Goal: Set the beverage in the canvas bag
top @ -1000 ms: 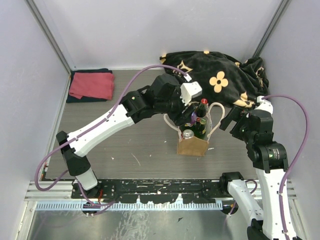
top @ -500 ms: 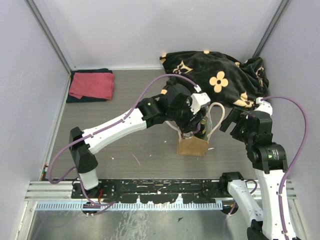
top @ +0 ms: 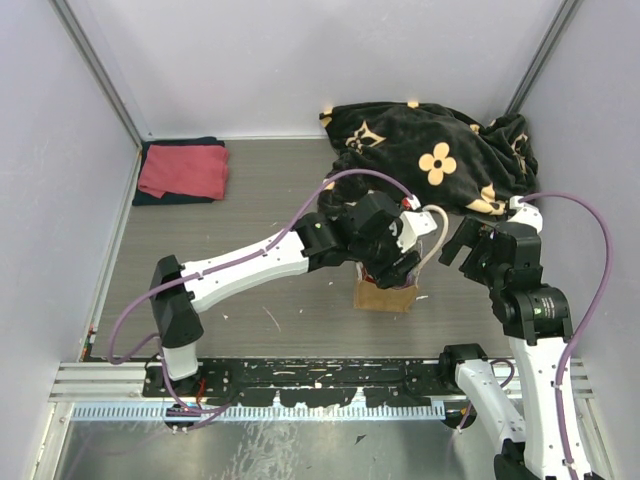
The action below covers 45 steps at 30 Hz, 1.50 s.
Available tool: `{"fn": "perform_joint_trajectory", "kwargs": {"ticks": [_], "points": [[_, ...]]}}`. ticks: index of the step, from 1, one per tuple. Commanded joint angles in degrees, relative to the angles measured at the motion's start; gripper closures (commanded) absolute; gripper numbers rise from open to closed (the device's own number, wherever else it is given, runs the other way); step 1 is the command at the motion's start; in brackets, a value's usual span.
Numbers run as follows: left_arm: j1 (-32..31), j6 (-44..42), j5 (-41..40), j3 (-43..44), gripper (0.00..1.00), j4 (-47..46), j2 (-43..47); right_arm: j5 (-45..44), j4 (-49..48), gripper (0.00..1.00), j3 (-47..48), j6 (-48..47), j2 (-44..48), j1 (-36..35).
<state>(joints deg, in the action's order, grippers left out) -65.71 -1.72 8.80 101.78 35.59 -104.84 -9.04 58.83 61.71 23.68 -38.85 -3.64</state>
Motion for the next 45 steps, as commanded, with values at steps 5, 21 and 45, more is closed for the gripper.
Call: {"fn": "perform_joint_trajectory", "kwargs": {"ticks": [5, 21, 45], "points": [[-2.61, 0.88, 3.06, 1.63, 1.0, -4.24, -2.97, -1.54, -1.46, 0.0, -0.17, -1.75, 0.7, -0.09], [-2.45, -2.3, 2.02, 6.99, 1.0, -1.63, -11.23, -2.37, -1.52, 0.0, -0.63, -2.74, 0.66, -0.11], [5.33, 10.1, 11.54, 11.45, 1.0, 3.05, -12.88, -1.81, -2.88, 0.0, -2.94, -2.51, 0.79, -0.1]]}}
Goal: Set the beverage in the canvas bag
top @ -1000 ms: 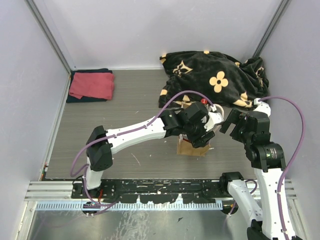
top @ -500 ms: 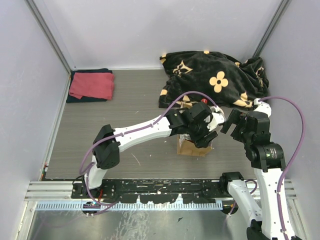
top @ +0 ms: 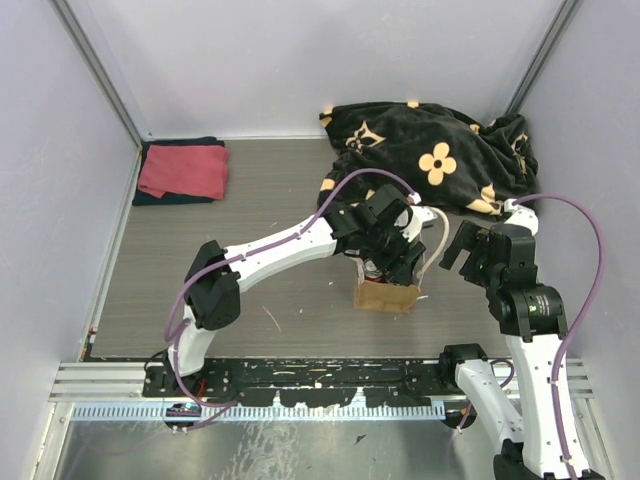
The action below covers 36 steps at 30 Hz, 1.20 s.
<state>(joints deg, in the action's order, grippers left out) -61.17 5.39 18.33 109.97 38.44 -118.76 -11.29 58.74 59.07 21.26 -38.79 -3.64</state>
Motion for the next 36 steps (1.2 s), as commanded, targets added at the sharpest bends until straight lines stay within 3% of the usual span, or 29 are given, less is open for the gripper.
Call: {"fn": "perform_joint_trajectory", "kwargs": {"ticks": [1, 13, 28, 36], "points": [[0.85, 3.61, 2.18, 3.44, 1.0, 0.08, 0.84, 0.4, -2.76, 0.0, -0.28, -0.07, 0.73, -0.13], [2.04, 7.35, 5.95, 5.48, 1.0, -0.38, -0.22, 0.94, -3.64, 0.0, -1.16, 0.1, 0.42, -0.13], [-0.98, 2.67, -8.87, 6.51, 1.0, 3.8, -4.6, 0.74, -3.74, 0.0, -2.2, -0.11, 0.87, -0.13], [-2.12, 1.86, -12.14, 5.91, 1.0, 5.02, -5.95, 0.48, -3.76, 0.0, -3.01, -0.43, 1.81, -0.18]]}}
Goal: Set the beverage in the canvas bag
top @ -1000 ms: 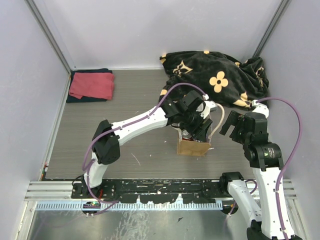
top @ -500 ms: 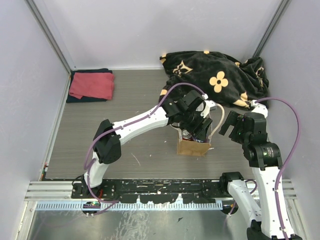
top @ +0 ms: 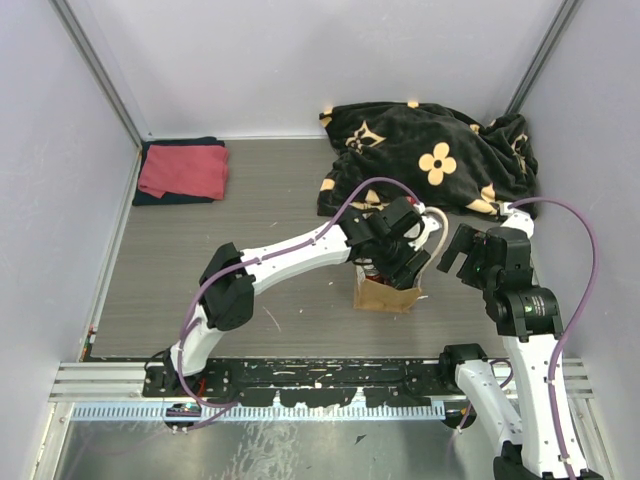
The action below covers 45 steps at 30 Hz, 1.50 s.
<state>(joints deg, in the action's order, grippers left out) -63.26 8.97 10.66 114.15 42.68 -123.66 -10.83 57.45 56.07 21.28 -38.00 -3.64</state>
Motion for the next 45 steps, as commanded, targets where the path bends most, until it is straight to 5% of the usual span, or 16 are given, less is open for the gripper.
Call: {"fn": "perform_joint_trajectory", "kwargs": {"ticks": [1, 26, 32, 35, 41, 45], "points": [[-0.18, -1.72, -4.69, 1.61, 1.0, 0.94, -1.28, 0.08, -2.49, 0.0, 0.0, -0.49, 1.12, -0.1], [-3.09, -3.39, -1.13, 3.25, 0.99, 2.2, -5.21, 0.29, -2.47, 0.0, -0.37, -0.54, 1.35, -0.11], [-4.29, -4.72, 0.83, 8.33, 0.45, 5.79, -4.85, 0.45, -2.48, 0.0, -0.32, -0.54, 1.35, -0.14], [-4.57, -4.75, 2.0, 11.18, 0.27, 7.38, -4.67, 0.67, -2.46, 0.0, -0.15, -0.44, 1.18, -0.14], [-4.93, -4.43, 4.16, 14.56, 0.06, 8.9, -3.92, 0.98, -2.49, 0.0, 0.17, -0.37, 1.08, -0.14], [-5.37, -4.38, 5.16, 14.84, 0.02, 8.92, -2.99, 0.99, -2.44, 0.0, 0.26, -0.29, 1.17, -0.13]]}}
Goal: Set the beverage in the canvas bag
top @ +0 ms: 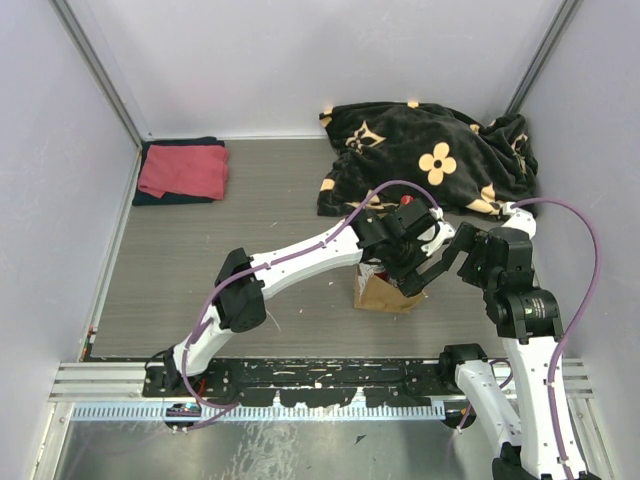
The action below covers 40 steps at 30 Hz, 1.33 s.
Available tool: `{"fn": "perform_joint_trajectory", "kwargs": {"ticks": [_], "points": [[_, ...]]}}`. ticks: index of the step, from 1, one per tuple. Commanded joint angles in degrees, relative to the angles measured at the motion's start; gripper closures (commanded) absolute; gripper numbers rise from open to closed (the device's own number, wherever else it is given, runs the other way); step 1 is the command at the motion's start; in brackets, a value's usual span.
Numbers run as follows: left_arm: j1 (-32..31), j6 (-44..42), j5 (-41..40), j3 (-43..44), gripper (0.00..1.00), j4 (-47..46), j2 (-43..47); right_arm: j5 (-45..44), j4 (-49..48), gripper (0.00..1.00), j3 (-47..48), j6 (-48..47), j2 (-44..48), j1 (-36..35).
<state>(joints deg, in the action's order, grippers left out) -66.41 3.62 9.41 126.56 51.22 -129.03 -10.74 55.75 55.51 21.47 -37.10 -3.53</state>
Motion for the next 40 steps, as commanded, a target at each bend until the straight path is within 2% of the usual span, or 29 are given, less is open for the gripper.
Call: {"fn": "perform_joint_trajectory", "kwargs": {"ticks": [1, 5, 10, 28, 34, 40], "points": [[-2.31, 1.03, 6.44, 2.47, 0.01, 0.37, 2.58, 0.9, -0.75, 0.0, 0.83, -0.48, 0.28, -0.2], [-2.23, 0.5, 4.61, 3.5, 0.0, 0.13, 4.22, 0.9, -0.66, 0.0, 1.47, -0.31, 0.23, -0.25], [-1.34, -0.81, 1.08, 3.15, 0.02, -0.55, 10.57, 1.53, -0.39, 0.0, 4.36, -0.03, -0.65, -0.25], [5.3, -5.29, -12.03, -19.77, 0.02, 0.96, 38.71, 7.16, -1.75, 0.0, 8.82, 3.28, -3.38, -0.25], [5.57, -7.13, -13.52, -25.72, 0.02, 1.07, 43.68, 8.84, -2.56, 0.0, 8.54, 4.94, -3.59, -0.25], [6.21, -8.12, -12.56, -27.53, 0.02, 0.1, 45.46, 8.81, -2.56, 0.0, 8.17, 5.33, -3.07, -0.25]]}}
